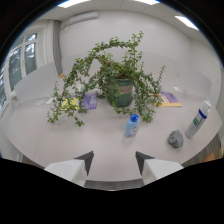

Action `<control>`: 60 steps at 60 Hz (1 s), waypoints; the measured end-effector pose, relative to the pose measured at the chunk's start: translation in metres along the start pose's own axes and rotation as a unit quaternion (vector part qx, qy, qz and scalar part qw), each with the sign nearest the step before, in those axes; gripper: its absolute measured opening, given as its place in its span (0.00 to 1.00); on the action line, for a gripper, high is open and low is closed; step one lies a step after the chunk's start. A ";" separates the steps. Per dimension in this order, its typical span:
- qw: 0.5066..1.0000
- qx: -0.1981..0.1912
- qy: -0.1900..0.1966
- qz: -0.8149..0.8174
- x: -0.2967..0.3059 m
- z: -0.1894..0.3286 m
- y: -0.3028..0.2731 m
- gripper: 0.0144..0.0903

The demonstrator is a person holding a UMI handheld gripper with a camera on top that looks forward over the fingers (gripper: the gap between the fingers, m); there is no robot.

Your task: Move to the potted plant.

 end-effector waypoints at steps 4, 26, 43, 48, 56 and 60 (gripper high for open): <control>1.000 0.001 0.000 -0.002 -0.001 -0.001 -0.001 0.91; 1.000 0.020 0.010 -0.003 -0.016 -0.016 -0.006 0.91; 0.998 0.060 0.011 -0.010 -0.018 -0.005 -0.051 0.91; 0.998 0.068 0.006 -0.014 -0.019 0.006 -0.072 0.91; 0.996 0.085 -0.006 -0.023 -0.016 0.029 -0.113 0.91; 0.996 0.089 -0.011 -0.028 -0.012 0.043 -0.136 0.91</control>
